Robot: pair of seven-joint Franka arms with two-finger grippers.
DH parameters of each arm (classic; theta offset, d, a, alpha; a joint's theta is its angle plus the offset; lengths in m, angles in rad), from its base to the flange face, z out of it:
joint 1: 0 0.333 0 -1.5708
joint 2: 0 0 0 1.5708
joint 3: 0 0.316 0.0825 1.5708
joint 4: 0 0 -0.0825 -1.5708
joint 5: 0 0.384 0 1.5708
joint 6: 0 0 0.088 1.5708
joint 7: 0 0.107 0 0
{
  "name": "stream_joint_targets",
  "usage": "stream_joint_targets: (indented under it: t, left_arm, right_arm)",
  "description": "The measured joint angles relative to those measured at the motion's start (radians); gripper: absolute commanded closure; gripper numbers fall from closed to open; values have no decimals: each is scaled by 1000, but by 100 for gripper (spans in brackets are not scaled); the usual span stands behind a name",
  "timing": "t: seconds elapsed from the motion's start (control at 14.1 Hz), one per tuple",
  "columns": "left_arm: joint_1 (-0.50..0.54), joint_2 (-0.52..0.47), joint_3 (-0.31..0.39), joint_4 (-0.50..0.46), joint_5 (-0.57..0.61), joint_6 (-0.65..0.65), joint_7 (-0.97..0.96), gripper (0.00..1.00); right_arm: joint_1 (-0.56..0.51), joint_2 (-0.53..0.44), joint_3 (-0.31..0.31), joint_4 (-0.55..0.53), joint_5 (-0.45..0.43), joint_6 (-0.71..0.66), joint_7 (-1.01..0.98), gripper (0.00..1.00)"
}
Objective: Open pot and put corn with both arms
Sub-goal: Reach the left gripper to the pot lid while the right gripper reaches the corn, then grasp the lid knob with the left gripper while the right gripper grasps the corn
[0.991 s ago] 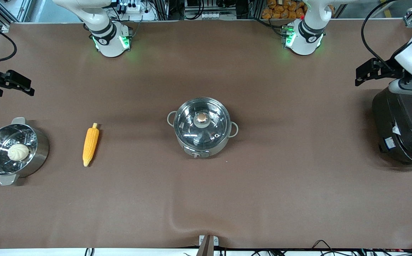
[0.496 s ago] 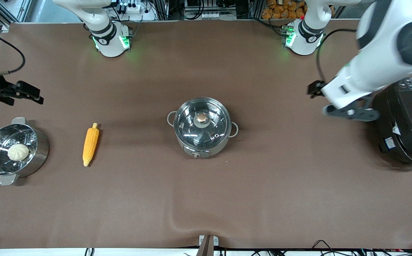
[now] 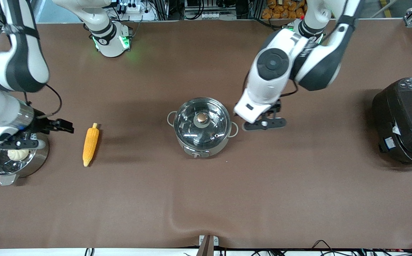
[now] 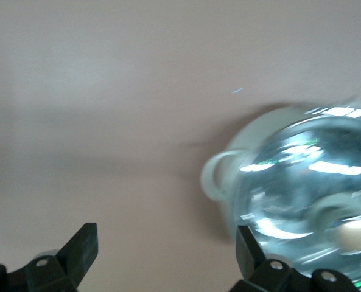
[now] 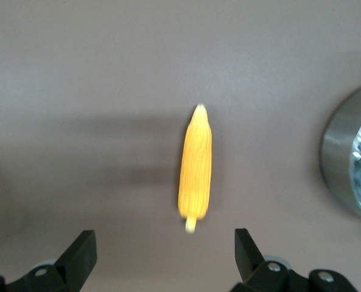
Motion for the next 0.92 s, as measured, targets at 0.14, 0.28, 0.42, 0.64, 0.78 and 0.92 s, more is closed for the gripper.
stream_joint_targets:
  t: [0.14,0.28,0.42,0.64,0.78,0.92]
  left_arm:
    - [-53,41,0,13,0,122,-87,0]
    - [-100,91,2,34,0,202,-127,0]
    - [-147,149,5,60,0,264,-158,0]
    - [-188,224,9,87,4,330,-173,0]
    - [-200,242,10,95,42,333,-173,0]
    - [-205,245,10,96,63,333,-173,0]
  right_arm:
    - [0,22,1,-93,0,128,-16,0]
    - [0,49,0,-180,0,238,-21,0]
    - [-2,99,-1,-237,0,333,-45,0]
    - [-17,181,-9,-247,1,384,-77,0]
    - [-22,213,-10,-246,8,410,-78,0]
    - [-22,239,-9,-245,19,454,-78,18]
